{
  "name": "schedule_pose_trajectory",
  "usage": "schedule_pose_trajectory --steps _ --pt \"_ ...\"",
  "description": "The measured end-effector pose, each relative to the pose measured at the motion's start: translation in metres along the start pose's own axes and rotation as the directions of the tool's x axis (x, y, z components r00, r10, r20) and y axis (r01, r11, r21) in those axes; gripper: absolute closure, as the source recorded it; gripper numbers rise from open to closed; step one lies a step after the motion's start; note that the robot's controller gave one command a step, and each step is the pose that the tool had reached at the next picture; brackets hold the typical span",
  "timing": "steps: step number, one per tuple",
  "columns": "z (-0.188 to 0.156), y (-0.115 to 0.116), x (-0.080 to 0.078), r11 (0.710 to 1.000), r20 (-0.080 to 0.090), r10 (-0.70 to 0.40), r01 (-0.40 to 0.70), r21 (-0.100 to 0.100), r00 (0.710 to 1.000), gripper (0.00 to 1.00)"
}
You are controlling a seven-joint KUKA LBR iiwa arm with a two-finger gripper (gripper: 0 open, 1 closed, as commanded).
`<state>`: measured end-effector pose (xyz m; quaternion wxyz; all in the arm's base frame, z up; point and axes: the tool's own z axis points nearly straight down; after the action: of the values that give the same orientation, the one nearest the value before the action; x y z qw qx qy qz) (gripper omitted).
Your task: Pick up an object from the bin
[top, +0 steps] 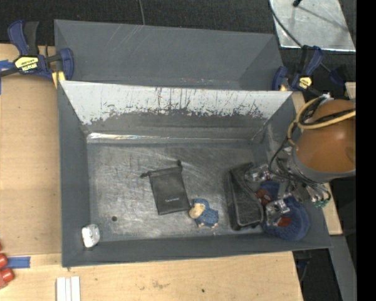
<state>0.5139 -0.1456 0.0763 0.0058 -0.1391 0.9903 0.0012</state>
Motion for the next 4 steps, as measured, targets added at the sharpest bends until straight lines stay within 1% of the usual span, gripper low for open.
schedule_pose_trajectory --steps 1,2,3,4 --pt "-0.0004 -0.0004 0.0006 1.000 -0.001 -0.002 0.002 0.000 1.000 1.00" --pt "-0.0002 -0.0004 -0.0011 0.999 0.001 -0.038 0.038 0.001 0.999 1.00" --pt "-0.0014 0.0039 -0.0023 0.990 0.000 -0.140 0.140 0.004 0.990 1.00" --pt "-0.0005 0.0067 -0.0067 0.980 -0.002 -0.199 0.199 0.010 0.980 1.00"
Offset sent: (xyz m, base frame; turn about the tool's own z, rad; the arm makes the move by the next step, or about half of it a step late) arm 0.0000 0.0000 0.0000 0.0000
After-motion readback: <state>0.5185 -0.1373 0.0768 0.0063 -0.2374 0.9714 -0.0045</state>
